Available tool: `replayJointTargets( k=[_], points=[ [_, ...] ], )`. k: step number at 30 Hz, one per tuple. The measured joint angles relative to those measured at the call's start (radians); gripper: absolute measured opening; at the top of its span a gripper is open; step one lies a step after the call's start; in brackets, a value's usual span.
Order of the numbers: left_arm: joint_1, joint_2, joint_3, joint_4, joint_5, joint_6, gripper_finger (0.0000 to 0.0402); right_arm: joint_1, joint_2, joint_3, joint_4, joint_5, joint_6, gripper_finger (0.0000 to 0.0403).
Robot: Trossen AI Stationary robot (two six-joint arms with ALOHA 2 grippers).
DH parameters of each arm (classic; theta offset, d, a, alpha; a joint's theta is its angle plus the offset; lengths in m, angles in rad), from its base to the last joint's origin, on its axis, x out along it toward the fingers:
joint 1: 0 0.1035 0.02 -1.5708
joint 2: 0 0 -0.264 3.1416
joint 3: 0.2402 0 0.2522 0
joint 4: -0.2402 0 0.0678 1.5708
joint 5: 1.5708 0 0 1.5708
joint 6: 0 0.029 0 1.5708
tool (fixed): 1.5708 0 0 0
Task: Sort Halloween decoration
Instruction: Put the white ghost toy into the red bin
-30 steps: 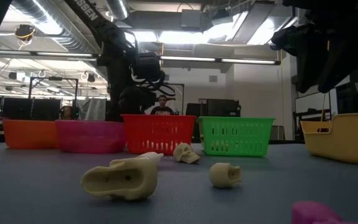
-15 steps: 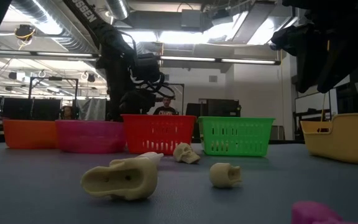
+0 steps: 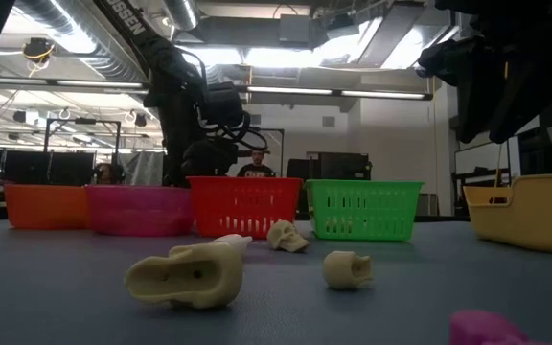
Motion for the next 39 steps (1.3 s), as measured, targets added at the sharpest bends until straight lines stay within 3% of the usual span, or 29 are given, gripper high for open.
replayJointTargets(
  k=[39],
  points=[
    [0.0, 0.003, -0.002, 0.0, 0.006, 0.001, 0.0027, 0.0, 0.0, 0.0, 0.0, 0.0, 0.0, 0.0134]
  ],
)
